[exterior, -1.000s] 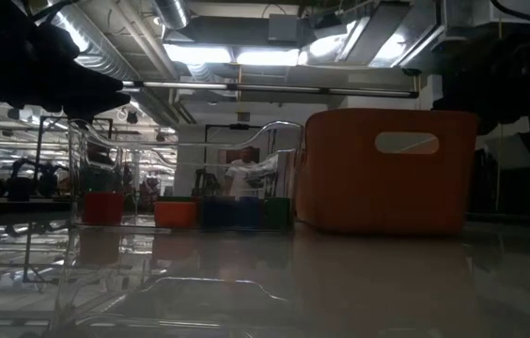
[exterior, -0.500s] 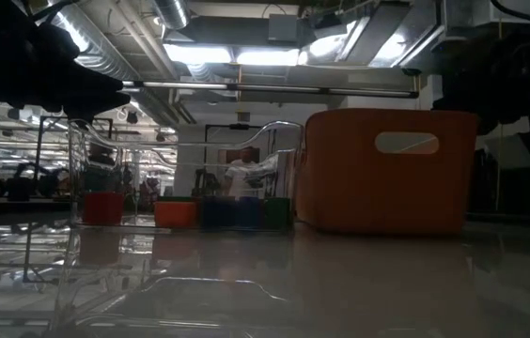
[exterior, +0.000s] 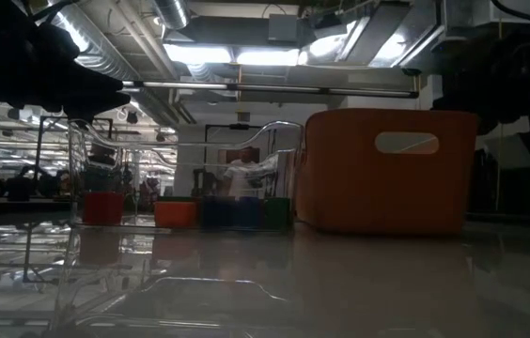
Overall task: Sort blocks by size
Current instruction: Return to Home Position
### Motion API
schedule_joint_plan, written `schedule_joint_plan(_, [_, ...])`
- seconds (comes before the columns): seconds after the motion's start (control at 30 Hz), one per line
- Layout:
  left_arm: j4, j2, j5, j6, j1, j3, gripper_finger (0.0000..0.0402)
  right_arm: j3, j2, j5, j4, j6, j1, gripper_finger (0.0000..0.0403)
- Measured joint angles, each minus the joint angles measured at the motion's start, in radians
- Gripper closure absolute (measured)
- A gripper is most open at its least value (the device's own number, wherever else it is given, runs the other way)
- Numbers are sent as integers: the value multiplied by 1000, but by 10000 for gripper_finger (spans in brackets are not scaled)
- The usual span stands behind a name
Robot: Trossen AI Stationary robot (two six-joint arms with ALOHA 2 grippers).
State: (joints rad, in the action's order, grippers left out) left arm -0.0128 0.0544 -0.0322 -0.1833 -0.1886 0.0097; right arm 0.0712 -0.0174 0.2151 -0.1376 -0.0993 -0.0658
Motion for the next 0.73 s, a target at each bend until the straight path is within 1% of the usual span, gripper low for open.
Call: schedule_joint_plan(0.73, [0, 0, 0, 0, 0, 0, 258, -2, 0, 0, 14, 0, 0, 278])
